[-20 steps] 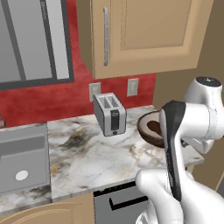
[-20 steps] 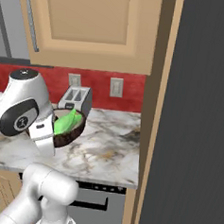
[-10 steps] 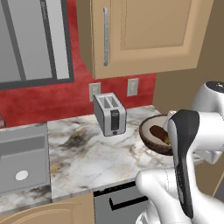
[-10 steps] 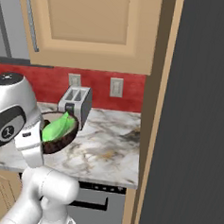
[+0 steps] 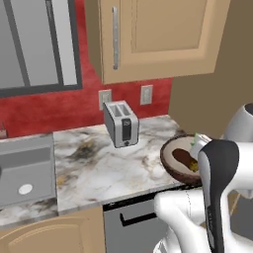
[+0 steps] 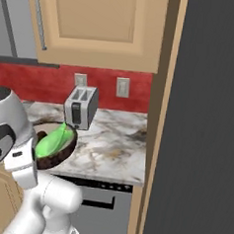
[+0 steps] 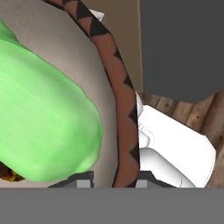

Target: Place the bowl with the sweet potato and corn on the second highest shelf of the fridge. Place the bowl with the fishs on the top shelf of the fridge.

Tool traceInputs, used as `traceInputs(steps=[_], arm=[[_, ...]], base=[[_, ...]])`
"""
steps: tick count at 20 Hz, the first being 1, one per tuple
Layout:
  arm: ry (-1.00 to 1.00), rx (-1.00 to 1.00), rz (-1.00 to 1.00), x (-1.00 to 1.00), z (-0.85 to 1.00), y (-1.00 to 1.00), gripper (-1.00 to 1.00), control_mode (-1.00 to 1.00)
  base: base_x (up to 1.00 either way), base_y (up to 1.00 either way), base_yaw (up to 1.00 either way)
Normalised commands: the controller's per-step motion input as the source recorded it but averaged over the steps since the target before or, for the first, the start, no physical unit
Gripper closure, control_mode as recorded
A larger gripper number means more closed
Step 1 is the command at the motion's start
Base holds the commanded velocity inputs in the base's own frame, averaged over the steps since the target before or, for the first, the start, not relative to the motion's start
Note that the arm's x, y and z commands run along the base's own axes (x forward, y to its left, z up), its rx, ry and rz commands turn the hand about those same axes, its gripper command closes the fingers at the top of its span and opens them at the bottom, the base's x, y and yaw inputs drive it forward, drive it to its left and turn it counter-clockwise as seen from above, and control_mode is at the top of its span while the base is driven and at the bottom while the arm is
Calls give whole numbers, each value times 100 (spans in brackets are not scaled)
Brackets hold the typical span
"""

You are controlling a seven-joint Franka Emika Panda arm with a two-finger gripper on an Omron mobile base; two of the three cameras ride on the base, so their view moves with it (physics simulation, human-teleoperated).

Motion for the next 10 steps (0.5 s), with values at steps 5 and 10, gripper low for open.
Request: traceInputs(steps=[5,10], arm=[[0,0,0,0,0,0,100,100],[0,0,0,0,0,0,100,100]], base=[[-100,-16,0],[-100,-45,0]])
